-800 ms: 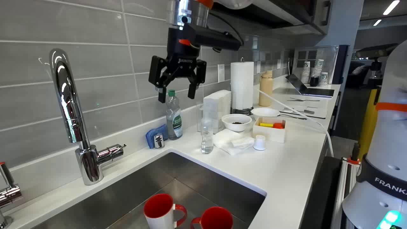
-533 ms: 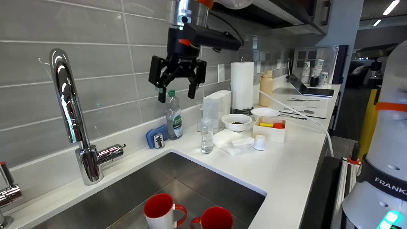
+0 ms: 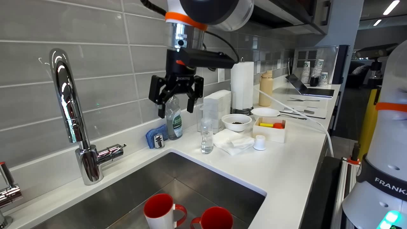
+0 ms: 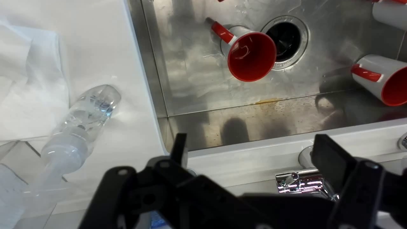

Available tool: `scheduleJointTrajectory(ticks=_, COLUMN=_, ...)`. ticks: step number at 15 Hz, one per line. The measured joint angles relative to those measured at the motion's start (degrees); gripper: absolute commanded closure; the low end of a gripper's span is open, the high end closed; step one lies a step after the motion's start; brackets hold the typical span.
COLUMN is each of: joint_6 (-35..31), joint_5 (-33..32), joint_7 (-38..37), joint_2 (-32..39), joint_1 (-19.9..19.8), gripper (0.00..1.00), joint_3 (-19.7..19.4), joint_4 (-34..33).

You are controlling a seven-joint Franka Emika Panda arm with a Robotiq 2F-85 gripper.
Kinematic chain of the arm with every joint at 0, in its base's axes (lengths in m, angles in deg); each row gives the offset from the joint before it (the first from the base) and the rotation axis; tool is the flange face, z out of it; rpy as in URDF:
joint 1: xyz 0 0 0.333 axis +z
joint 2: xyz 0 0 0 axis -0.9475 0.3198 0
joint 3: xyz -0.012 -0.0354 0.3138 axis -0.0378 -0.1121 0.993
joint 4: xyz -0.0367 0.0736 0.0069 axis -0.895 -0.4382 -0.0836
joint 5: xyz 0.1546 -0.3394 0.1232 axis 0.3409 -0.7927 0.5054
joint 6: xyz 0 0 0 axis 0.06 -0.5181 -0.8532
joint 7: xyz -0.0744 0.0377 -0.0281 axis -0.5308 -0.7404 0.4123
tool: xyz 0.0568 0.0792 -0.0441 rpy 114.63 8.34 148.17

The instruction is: Open and close the water to the faucet then pick up the small white cup and put it into the wooden box

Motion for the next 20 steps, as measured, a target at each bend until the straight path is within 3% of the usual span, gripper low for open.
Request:
scheduleJointTrajectory(ticks=8, joint_6=-4.7, joint_5=5.3, joint_7=1.2, joint_2=13.4, joint_1=1.6, gripper=0.00, joint_3=-2.6, joint_4=-7.1)
scheduleJointTrajectory(ticks=20, joint_6=-8.8, joint_5=5.4, joint_7=2.9, joint_2=31.2, joint_1=4.1, gripper=0.00, joint_3=-3.8, joint_4=-22.3)
